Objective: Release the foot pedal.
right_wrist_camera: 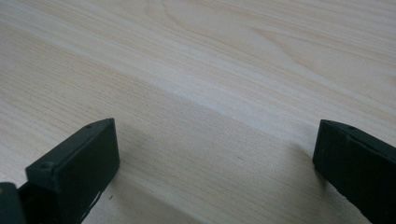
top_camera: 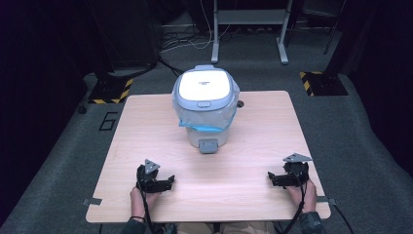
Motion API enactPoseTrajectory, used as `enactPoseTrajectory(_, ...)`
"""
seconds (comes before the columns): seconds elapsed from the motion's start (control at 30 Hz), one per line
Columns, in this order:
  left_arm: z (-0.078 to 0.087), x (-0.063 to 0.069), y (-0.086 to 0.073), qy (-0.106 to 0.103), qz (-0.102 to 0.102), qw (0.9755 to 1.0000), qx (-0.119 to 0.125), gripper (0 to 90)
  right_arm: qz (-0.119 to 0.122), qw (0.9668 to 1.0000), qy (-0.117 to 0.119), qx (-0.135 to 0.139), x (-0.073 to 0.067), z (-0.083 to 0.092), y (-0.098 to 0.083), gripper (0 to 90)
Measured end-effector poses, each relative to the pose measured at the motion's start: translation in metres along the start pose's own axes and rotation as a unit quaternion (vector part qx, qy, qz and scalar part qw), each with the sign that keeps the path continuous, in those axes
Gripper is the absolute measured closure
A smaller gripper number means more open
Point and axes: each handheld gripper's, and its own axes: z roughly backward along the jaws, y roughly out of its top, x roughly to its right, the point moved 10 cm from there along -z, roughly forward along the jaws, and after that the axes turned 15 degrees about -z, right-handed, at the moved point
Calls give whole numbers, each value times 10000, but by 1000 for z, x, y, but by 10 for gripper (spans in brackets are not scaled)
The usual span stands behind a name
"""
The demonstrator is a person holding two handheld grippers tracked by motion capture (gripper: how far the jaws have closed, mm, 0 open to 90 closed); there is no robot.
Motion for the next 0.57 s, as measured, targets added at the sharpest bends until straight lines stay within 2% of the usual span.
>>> enactPoseTrajectory(0.57, 0, -2, -2, 59, 50, 10000, 7, 131, -46, 10000, 26, -17, -1, 0, 0, 0)
